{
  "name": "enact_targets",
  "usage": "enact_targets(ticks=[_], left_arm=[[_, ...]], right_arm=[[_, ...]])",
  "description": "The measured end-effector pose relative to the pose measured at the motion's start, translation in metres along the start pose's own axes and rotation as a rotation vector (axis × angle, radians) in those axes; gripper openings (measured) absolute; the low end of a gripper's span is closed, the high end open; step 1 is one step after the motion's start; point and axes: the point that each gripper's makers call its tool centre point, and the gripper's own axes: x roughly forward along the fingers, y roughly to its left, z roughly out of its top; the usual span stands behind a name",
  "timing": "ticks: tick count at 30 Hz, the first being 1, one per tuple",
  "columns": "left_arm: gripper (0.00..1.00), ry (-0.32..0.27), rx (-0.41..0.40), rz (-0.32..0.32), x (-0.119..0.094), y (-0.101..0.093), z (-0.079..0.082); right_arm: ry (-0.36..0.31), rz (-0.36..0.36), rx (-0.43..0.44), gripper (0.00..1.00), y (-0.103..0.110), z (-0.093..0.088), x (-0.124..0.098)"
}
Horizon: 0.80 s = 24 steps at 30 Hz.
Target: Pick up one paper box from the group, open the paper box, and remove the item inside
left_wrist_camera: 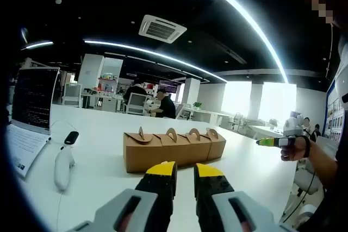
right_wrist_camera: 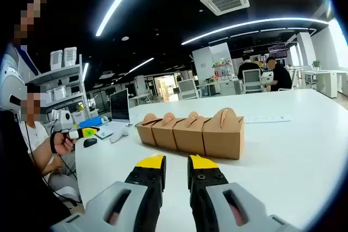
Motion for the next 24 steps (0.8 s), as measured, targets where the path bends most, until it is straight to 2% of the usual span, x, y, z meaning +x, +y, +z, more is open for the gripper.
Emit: enact_targets(ticks=[5, 9, 12, 17, 20, 24], left_arm=[[0.16, 0.021, -0.018, -0.009, 0.003, -0.003, -0.005], [0.16, 0.013, 0.003, -0.014, 0.004, -0.006, 0.002], [0.16, -0.007, -0.042, -0.036, 0.005, -0.008, 0.009], [0.16, 0.005, 0.027, -0.013, 0.008, -0.001, 0.018], [0.16, -0.024, 0.028, -0.009, 0.008, 0.001, 0.026], [0.16, -0.033, 0.014, -0.004, 0.01, 0.004, 0.024]], right_arm=[[0.002, -0.008, 0.003, 0.17, -0.003, -0.001, 0.0], [0.003, -0.002, 0.015, 0.17, -0.004, -0.005, 0.001], [0.014, 0.002, 0.02, 0.17, -0.004, -0.007, 0.001], [-0.005, 0.021, 0.026, 0.17, -0.003, 0.003, -0.002], [-0.008, 0.024, 0.014, 0.17, -0.003, 0.005, -0.002], [-0.008, 0.01, 0.019, 0.17, -0.006, 0.004, 0.002]])
